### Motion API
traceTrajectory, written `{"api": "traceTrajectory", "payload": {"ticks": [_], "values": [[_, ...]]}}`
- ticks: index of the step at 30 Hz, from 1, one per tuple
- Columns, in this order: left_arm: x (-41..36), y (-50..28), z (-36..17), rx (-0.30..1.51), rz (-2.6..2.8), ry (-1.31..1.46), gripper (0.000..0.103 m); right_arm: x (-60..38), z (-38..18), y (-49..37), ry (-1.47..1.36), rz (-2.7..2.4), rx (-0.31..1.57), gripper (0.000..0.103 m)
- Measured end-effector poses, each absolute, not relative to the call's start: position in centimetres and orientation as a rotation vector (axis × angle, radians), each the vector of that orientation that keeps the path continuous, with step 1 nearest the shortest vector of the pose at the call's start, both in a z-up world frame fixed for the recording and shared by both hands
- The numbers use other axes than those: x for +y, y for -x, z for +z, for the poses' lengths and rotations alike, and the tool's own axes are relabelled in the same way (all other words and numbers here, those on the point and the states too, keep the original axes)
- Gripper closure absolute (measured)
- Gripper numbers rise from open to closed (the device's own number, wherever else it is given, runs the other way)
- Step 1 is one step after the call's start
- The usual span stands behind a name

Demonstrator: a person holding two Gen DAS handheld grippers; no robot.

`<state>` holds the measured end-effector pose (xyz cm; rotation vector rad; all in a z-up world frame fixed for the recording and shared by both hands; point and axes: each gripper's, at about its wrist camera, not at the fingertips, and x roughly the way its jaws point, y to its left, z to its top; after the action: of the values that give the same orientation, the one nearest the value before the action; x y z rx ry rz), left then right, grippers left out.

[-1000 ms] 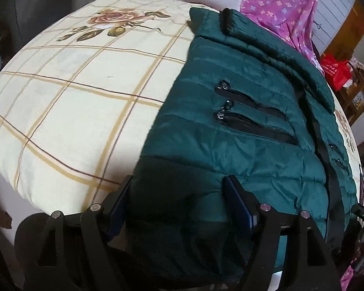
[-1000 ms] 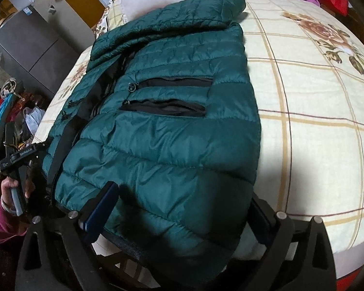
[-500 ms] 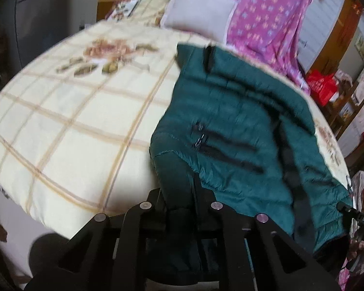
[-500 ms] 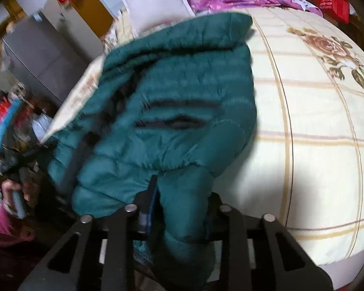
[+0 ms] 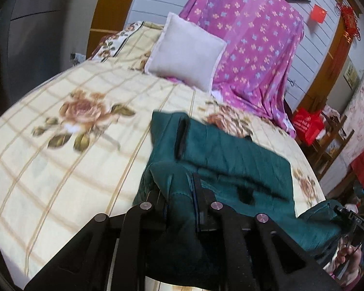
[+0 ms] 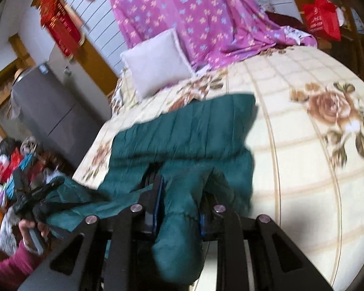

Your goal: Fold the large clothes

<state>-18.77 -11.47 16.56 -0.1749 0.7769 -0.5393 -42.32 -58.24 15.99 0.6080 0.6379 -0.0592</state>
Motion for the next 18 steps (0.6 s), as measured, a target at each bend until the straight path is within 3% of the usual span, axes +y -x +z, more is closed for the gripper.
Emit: {"api": "traceTrajectory", "payload": {"ticks": [11,18], "values": [[-18.1,7.7,15.2,0.777,-0.401,0.159,0.103,-65.3,15.2,30.2,-0.6,-0.21,0.666,0.08],[-20.1,2.5,10.7,0.839,-0.348,0.236,0.103,-68.2,11.0,23.7,-0.668,-0.267,0.744,0.08]]}}
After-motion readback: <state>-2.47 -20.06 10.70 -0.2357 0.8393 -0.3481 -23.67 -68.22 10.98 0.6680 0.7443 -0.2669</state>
